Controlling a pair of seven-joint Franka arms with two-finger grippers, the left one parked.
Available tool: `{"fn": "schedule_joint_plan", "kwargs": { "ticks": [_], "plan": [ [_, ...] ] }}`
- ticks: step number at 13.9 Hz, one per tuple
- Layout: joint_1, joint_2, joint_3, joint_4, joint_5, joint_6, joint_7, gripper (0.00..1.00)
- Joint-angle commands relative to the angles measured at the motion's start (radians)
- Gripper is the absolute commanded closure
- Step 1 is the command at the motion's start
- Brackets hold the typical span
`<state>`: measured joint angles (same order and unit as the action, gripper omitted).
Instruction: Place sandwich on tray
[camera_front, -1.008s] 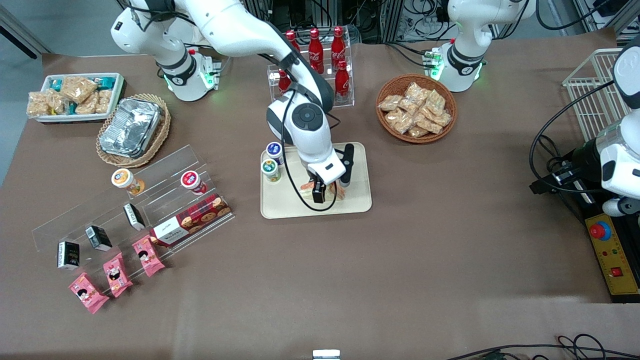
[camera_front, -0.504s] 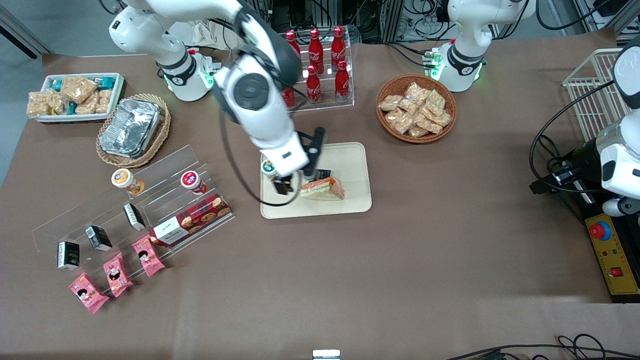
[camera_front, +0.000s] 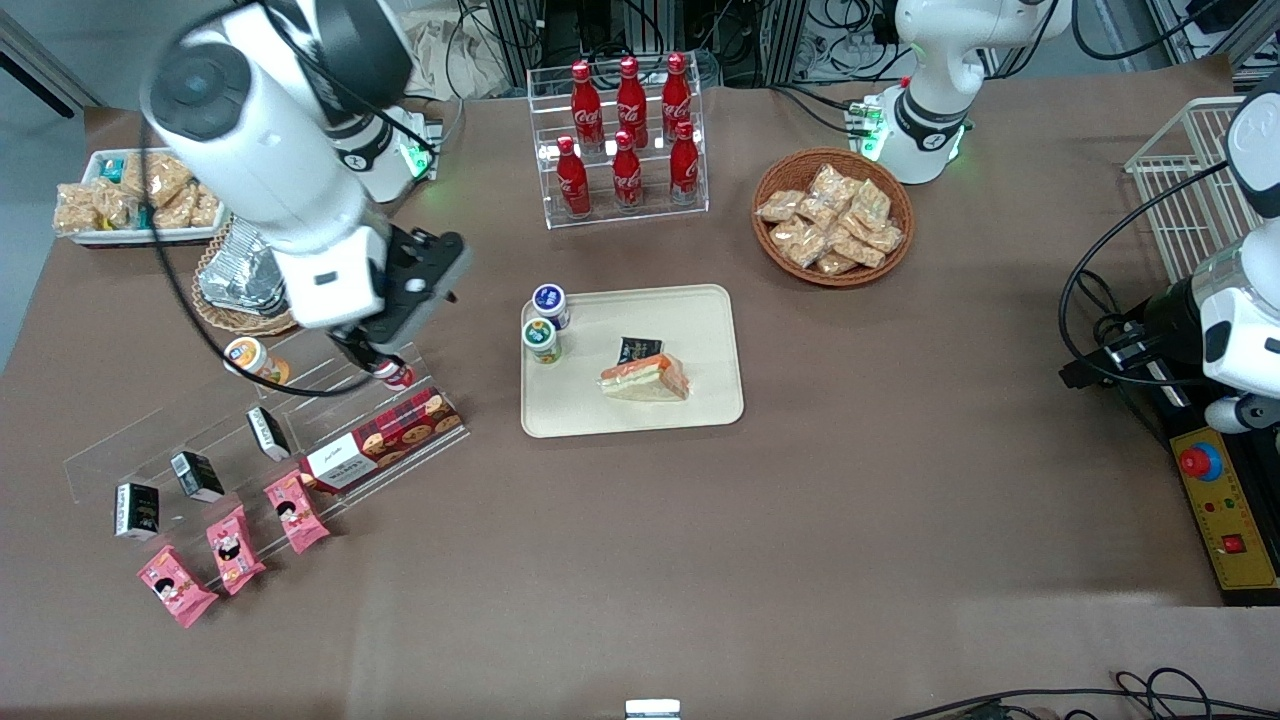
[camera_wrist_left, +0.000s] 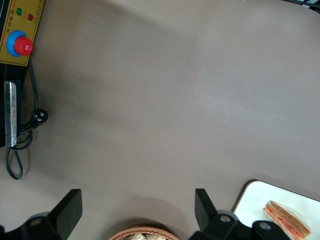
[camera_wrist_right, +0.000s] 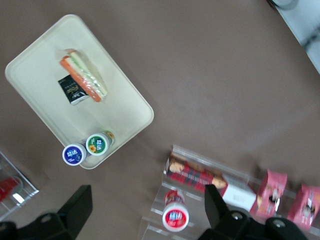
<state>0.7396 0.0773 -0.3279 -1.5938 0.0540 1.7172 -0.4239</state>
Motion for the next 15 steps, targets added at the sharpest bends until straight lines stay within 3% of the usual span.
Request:
{"fn": "schedule_joint_plan", "kwargs": {
  "ticks": [1,5,8,13,15],
  "plan": [
    [-0.037,-0.057,0.015,-0.031,-0.057,-0.047,0.299,0.00],
    [-0.213,-0.070,0.044,-0.031,-0.059,-0.091,0.435,0.00],
    [-0.432,-0.070,0.150,-0.029,-0.056,-0.093,0.435,0.00],
    [-0.566,-0.059,0.138,-0.018,-0.059,-0.082,0.422,0.00],
    [-0.578,-0.059,0.138,-0.018,-0.071,-0.077,0.422,0.00]
  ]
}}
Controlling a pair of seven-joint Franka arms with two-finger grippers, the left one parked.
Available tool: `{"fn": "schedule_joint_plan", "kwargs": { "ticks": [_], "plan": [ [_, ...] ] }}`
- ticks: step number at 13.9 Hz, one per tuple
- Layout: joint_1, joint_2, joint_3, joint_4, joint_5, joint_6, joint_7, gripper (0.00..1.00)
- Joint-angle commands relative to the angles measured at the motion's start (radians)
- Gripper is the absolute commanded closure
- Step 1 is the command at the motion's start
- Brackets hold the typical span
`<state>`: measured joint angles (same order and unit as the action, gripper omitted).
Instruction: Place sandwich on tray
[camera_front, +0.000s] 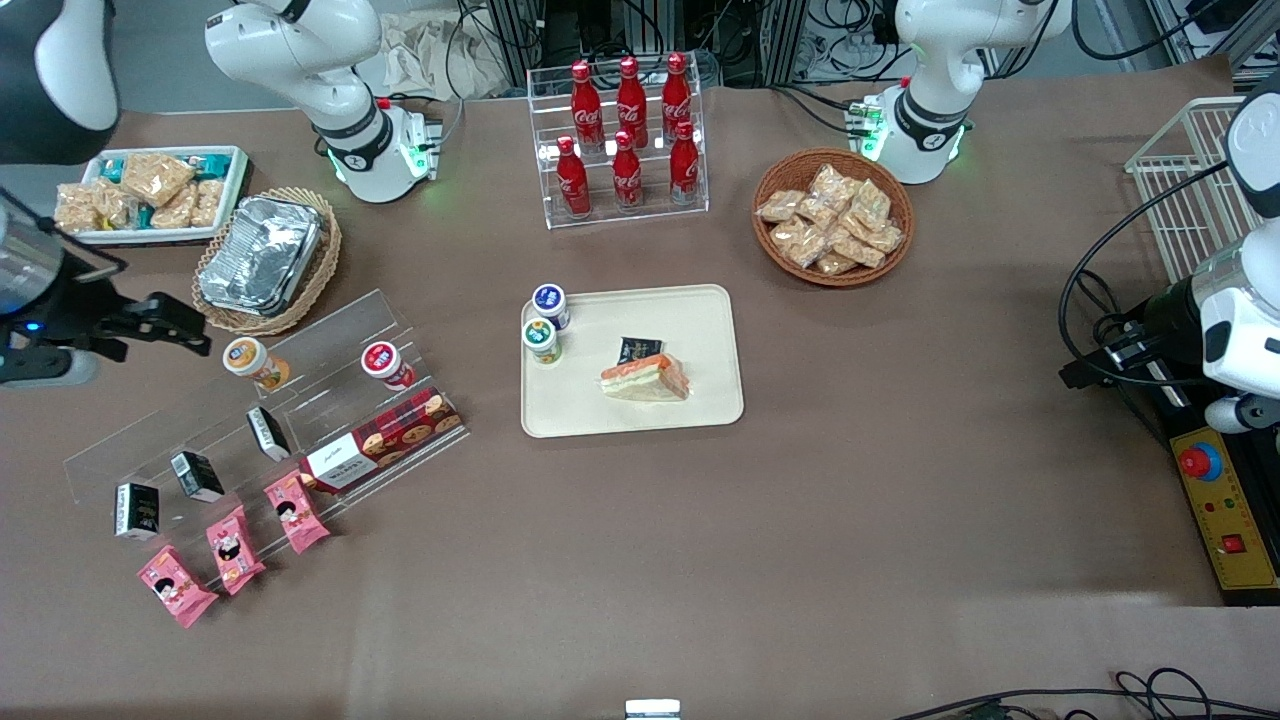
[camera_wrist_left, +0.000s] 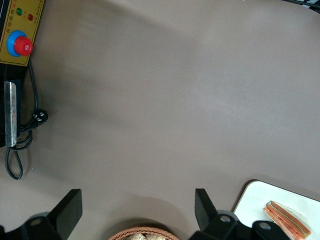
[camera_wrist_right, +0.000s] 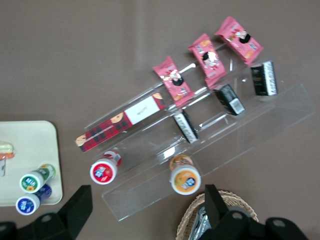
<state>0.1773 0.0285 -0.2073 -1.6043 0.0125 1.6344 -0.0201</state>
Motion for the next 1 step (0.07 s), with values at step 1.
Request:
{"fn": "schedule_joint_plan", "kwargs": {
  "ticks": [1],
  "plan": [
    [-0.025,-0.009,0.019,-0.008,-0.040,0.009,0.017,0.00]
  ]
}}
